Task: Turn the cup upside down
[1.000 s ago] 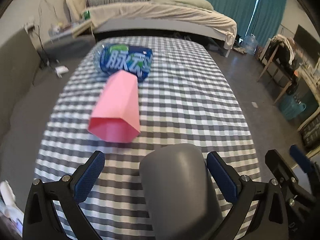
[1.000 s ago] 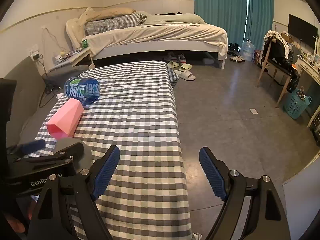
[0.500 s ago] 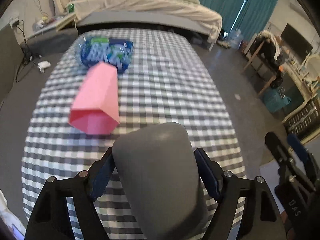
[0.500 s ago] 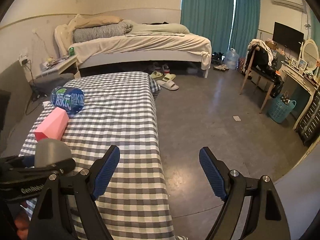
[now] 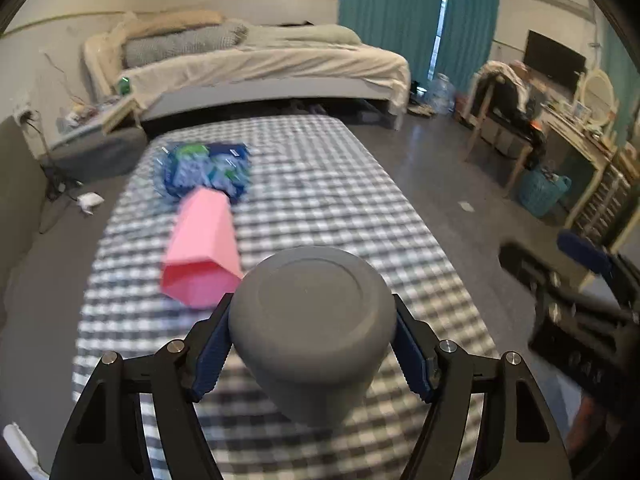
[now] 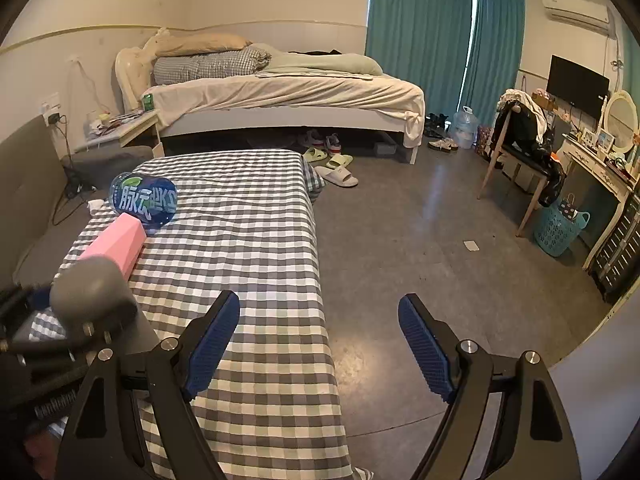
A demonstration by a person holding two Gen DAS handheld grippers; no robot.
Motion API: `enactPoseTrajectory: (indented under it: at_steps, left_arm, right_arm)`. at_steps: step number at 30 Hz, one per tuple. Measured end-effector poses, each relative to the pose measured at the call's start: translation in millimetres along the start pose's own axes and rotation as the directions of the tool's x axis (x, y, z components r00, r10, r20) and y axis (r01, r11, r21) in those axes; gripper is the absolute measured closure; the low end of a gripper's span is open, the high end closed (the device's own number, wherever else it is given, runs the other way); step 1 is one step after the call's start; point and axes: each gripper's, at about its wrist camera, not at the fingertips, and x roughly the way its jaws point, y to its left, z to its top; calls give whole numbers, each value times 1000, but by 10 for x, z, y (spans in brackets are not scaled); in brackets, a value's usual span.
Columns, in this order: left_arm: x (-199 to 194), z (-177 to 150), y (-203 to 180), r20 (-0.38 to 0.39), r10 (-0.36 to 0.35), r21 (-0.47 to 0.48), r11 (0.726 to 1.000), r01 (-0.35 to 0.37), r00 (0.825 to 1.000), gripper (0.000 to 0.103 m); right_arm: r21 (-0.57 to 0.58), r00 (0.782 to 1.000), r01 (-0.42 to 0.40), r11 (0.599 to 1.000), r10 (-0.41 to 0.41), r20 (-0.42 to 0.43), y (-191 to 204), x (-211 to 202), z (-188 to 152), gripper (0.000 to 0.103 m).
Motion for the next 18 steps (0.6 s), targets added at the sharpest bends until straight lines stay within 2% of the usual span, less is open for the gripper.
enactPoseTrajectory:
  at_steps: [1,2,4,8,11,13,15,18]
  left_arm:
    - [2,-35,5,-2,-16,-1,1000,16,1000,27]
    - [-1,-72,16,-2,-26,-4,1000,26,1000,21]
    - [-11,-118,35,10,-16,-1,1000,16,1000,15]
    - [-22,-272,34,40,-45,23,999,44,998,15]
    - [74,-393,2,34,-21,56,998,19,999,15]
    - [115,-422,-29,36,1,86,996,-4,999,17]
    - [141,-437,-64,36,-14,106,994,10,999,28]
    - [163,-446,-118,42,4,145,989,-10,999,30]
  right_arm:
    - [1,1000,0,1000,0,5,-8,-17,0,21]
    - [4,1000,-1,1000,1,10,-19,-33,-1,21]
    - [20,1000,0,1000,-1,16,-37,-41,-8,21]
    - [40,1000,-10,999,9,17,-79,-87,-16,21]
    - [42,1000,-14,999,14,5,-72,-89,-42,21]
    - [45,1000,-24,999,24,-8,-59,-79,-63,21]
    - [43,1000,-26,999,26,-13,-48,-71,-73,21]
    - [41,1000,-26,999,26,-14,-46,-64,-72,21]
